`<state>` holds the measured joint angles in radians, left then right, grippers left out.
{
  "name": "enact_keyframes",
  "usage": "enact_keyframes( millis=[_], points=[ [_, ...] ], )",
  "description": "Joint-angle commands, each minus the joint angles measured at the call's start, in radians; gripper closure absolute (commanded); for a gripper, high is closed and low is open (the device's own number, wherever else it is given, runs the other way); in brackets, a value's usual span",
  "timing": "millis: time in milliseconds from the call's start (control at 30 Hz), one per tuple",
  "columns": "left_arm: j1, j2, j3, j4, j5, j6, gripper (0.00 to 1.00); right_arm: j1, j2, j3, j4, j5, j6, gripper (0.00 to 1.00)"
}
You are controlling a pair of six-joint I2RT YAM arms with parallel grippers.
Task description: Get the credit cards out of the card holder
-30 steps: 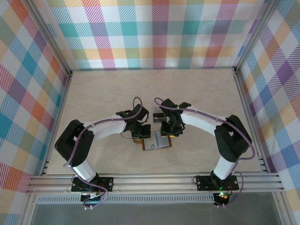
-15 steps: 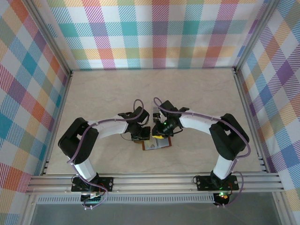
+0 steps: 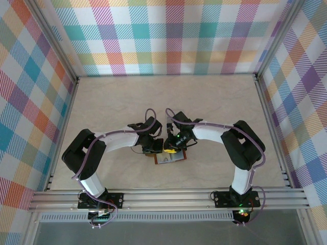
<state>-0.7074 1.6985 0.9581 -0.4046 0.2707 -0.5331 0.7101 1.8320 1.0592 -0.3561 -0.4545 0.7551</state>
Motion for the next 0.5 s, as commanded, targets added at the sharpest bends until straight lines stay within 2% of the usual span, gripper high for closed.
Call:
enact_keyframes(
  millis=[0,467],
  points=[
    [-0.013,-0.007,-0.010,-0.049,-0.026,0.015,1.00,0.002,0.019,0.002,-0.020,0.018,-0.016,0.78],
    [-0.013,-0.022,-0.009,-0.063,-0.037,0.013,0.96,0.002,-0.001,0.024,-0.134,0.147,-0.066,0.78]
  ],
)
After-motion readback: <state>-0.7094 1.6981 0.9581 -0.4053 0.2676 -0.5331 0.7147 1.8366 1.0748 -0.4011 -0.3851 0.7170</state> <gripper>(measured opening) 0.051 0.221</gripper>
